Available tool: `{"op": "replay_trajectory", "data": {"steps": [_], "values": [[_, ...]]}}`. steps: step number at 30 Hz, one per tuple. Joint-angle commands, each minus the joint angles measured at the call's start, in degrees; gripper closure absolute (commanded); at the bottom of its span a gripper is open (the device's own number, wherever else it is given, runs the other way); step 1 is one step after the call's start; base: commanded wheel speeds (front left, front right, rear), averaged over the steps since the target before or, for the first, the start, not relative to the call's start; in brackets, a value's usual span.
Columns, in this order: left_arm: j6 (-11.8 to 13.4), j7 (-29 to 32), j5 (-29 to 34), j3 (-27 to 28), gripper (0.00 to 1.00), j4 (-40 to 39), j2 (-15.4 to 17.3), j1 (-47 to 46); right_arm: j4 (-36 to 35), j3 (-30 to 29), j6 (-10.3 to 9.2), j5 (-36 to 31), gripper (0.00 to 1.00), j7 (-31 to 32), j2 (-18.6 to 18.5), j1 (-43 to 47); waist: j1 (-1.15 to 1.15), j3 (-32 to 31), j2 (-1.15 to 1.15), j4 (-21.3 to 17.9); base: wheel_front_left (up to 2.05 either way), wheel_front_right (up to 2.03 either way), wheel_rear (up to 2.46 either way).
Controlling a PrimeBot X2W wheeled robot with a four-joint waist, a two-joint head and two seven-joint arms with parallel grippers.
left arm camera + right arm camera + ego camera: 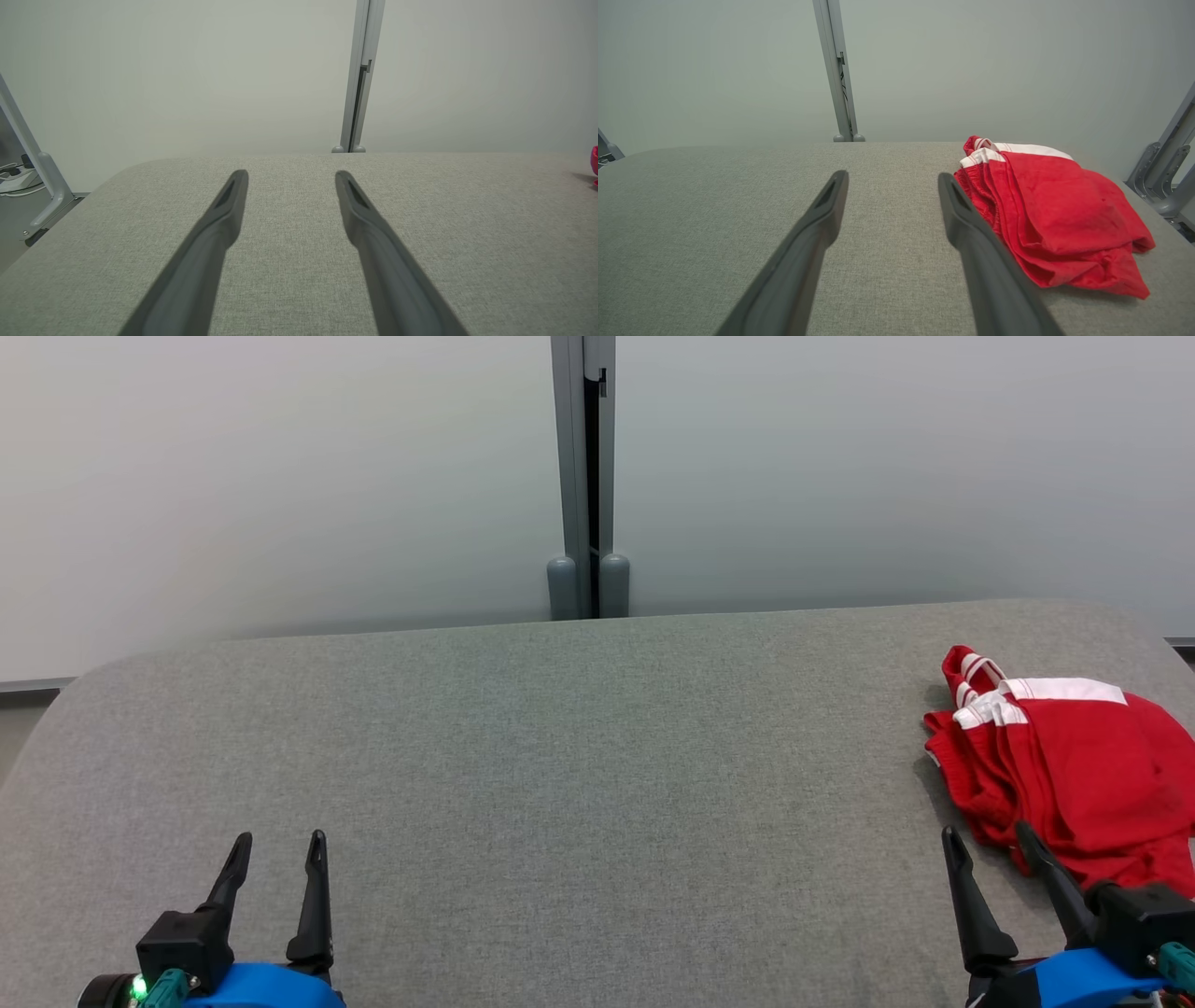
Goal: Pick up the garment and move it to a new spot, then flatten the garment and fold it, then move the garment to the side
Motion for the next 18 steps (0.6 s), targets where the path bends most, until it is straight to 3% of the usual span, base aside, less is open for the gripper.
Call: {"op": "replay_trajectory", "data": {"steps": [1, 2, 3, 18], "values": [[-0.19, -0.38, 0.42, 0.27, 0.0, 0.15, -0.2, -0.58, -0.32, 0.03, 0.0, 0.1, 0.0, 0.24, 0.06, 0.31, 0.0, 0.01, -0.01, 0.13, 0.0, 0.0, 0.0], [-0.18, -0.38, 0.61, 0.32, 0.0, 0.13, -0.25, -0.67, -0.34, 0.02, 0.0, 0.09, 0.0, 0.16, 0.06, 0.3, 0.0, 0.02, -0.01, 0.19, 0.0, 0.0, 0.0], [-0.14, 0.03, 0.36, 0.05, 1.0, 0.09, -0.26, 0.01, 0.08, 0.02, 0.0, 0.07, 1.0, 0.2, 0.0, 0.01, 0.0, 0.03, -0.01, 0.18, 0.0, 0.0, 0.0], [-2.48, 3.71, -10.56, 4.29, 1.0, 0.39, -3.58, -0.56, 3.95, -0.34, 0.0, 14.23, 1.0, 0.89, 0.05, -2.31, 0.0, 0.27, -0.01, 0.15, 0.0, 0.0, 0.0]]}}
